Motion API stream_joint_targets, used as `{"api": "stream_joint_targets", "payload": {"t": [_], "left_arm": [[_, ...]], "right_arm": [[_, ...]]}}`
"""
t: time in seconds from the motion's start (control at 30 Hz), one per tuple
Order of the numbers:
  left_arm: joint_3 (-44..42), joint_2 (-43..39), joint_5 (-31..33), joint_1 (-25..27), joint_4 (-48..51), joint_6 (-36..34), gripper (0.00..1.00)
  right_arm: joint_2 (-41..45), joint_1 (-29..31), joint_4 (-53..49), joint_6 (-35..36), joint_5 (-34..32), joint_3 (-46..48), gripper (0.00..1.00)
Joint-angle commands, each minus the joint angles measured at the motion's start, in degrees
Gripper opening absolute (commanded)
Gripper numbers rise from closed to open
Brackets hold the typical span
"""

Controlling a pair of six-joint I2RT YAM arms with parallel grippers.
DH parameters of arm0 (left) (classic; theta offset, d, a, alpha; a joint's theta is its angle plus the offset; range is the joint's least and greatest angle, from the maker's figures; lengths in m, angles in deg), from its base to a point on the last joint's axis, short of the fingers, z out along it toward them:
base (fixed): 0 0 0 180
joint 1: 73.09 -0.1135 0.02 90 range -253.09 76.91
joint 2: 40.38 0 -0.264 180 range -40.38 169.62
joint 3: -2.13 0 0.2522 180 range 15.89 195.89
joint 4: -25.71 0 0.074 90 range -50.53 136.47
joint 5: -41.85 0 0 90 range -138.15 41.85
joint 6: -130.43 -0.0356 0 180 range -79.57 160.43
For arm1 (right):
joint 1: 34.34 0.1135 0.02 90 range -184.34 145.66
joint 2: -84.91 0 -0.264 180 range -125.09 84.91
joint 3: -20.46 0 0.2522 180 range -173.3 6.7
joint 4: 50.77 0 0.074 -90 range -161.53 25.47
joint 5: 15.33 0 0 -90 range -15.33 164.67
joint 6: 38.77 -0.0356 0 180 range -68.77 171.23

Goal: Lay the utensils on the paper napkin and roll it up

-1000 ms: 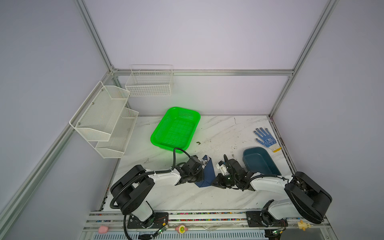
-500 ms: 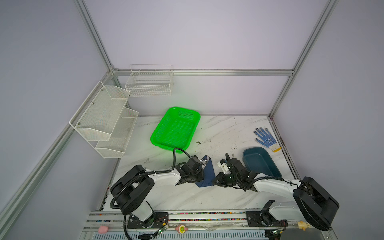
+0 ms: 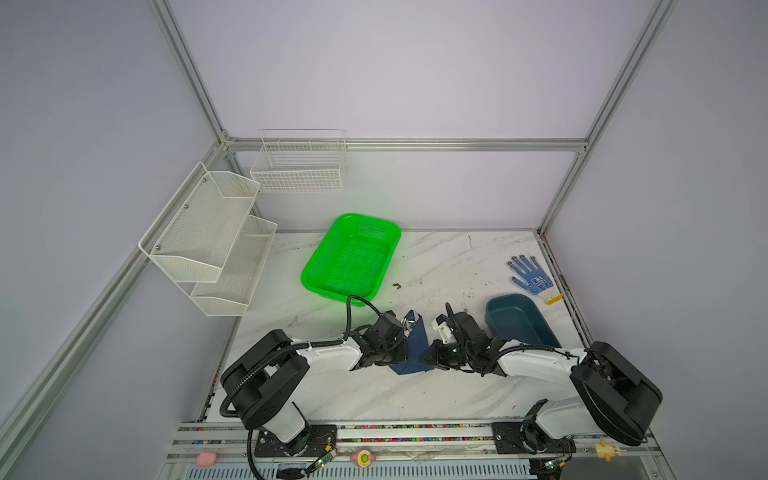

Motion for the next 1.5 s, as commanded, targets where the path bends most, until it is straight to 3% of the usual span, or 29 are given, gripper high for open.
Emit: {"api": "stream_joint_targets", "payload": {"t": [0.0,0.4,0.63,0.7,1.0,1.1,1.47], "left_arm": [[0.7,-0.6,1.0,0.2,-0.3,-1.0,0.04],[0.7,-1.5,1.3,0.4,-0.6,-1.3,0.06],[0.0,-4.2,2.1,0.4,0.8,-1.0,0.17],[-1.4,-6.8,4.6,0.5,1.4,-0.1,0.31],[-5.1,-17.7,14.4,-0.2,12.6,2.3,0.64],[-7.4,-19.7,14.9,-1.2,13.8,4.1,0.69],[-12.6,-18.5,9.9,-4.1,5.2,8.6,0.66]], "right_arm": [[-1.4,1.0,2.4,-0.5,0.9,-2.4,0.11],[-5.4,1.4,2.0,0.1,-1.0,-3.0,0.1],[-6.8,1.4,2.8,0.5,-1.1,-1.5,0.1],[-6.9,1.4,2.7,0.6,-1.0,-1.6,0.1],[-6.5,1.4,1.5,1.4,-1.0,-2.4,0.1],[-6.6,1.4,1.5,1.4,-1.1,-2.4,0.1],[-6.5,1.4,1.4,1.0,-1.1,-2.2,0.1]]}}
